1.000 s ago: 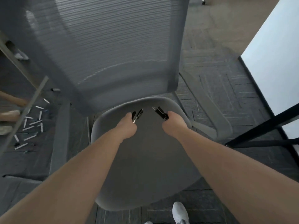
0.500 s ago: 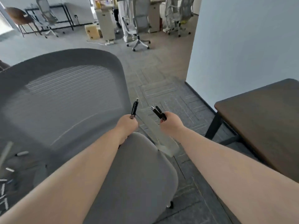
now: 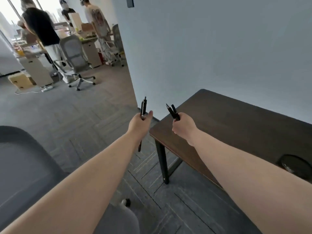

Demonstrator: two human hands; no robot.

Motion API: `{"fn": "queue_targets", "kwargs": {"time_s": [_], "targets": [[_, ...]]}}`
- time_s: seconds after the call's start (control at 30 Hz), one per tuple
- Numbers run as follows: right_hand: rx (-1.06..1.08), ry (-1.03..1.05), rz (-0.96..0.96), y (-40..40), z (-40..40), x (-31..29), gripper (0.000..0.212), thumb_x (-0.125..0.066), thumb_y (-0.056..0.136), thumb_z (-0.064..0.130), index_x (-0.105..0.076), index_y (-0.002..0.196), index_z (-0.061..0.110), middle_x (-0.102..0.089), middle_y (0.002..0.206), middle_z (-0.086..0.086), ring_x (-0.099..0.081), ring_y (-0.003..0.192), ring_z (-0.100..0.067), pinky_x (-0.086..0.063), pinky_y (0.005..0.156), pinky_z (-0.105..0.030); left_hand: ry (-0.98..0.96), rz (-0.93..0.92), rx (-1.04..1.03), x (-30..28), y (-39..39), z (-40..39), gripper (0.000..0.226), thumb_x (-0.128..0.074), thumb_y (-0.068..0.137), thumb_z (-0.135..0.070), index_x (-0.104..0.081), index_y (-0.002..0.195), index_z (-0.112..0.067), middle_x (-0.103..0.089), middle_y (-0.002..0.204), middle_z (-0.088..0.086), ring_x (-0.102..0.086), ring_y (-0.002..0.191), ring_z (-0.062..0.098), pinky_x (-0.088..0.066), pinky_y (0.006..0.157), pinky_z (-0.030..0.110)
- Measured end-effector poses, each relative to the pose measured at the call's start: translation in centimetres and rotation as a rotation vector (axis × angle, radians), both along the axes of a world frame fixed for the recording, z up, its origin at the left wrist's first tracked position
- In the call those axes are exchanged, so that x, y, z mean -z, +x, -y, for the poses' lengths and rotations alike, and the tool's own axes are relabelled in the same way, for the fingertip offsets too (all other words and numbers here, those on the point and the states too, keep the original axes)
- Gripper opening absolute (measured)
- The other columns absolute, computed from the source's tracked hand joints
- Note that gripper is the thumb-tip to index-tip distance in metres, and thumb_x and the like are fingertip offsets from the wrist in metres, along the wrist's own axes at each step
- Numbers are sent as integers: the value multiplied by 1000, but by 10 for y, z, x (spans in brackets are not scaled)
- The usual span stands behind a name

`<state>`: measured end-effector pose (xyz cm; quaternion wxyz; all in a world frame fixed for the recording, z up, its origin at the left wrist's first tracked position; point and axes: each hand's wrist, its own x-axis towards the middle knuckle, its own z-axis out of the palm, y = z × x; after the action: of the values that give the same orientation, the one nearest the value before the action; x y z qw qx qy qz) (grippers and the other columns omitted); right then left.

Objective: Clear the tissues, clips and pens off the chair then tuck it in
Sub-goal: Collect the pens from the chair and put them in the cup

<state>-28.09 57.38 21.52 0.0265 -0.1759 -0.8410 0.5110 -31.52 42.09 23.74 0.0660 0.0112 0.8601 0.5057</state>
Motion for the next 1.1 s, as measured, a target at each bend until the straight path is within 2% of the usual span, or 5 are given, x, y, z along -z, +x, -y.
{"fn": "queue_targets", "kwargs": {"time_s": [0.1, 0.3, 0.5, 0.97, 1.1], "targets": [[142, -51, -33, 15, -76, -7, 21, -37, 87, 4, -47, 78, 21, -53, 78, -4, -51, 71, -21, -42, 66, -32, 81, 26, 77, -10, 3, -86, 40, -44, 93, -51, -39, 67, -21, -40, 58, -2, -41, 53, 17, -35, 56, 30], [451, -41, -116, 77, -217, -18, 16, -38, 86, 6, -53, 87, 11, -61, 87, -13, -51, 75, -24, -38, 61, -30, 312, 99, 312, -12, 43, -255, 34, -46, 93, -47, -37, 70, -24, -35, 58, -5, -34, 51, 15, -33, 62, 33], [699, -141, -83, 157, -304, 4, 17, -39, 83, 2, -51, 86, 13, -55, 75, -4, -49, 65, -16, -40, 60, -27, 311, 227, 561, 17, 120, -369, 30, -45, 93, -49, -42, 75, -25, -39, 65, -3, -38, 61, 16, -37, 69, 35], [874, -427, -105, 206, -340, 72, 19, -44, 77, -5, -49, 76, 13, -54, 70, -4, -50, 66, -19, -47, 64, -32, 266, 317, 669, 91, 170, -440, 23, -50, 93, -43, -44, 79, -26, -53, 82, 1, -56, 81, 21, -49, 83, 41], [863, -462, -99, 198, -332, 89, 15, -47, 79, -2, -50, 78, 13, -56, 77, -8, -54, 74, -23, -56, 80, -47, 262, 330, 648, 108, 166, -436, 20, -49, 95, -40, -45, 82, -26, -58, 90, 3, -61, 90, 21, -50, 84, 41]]}}
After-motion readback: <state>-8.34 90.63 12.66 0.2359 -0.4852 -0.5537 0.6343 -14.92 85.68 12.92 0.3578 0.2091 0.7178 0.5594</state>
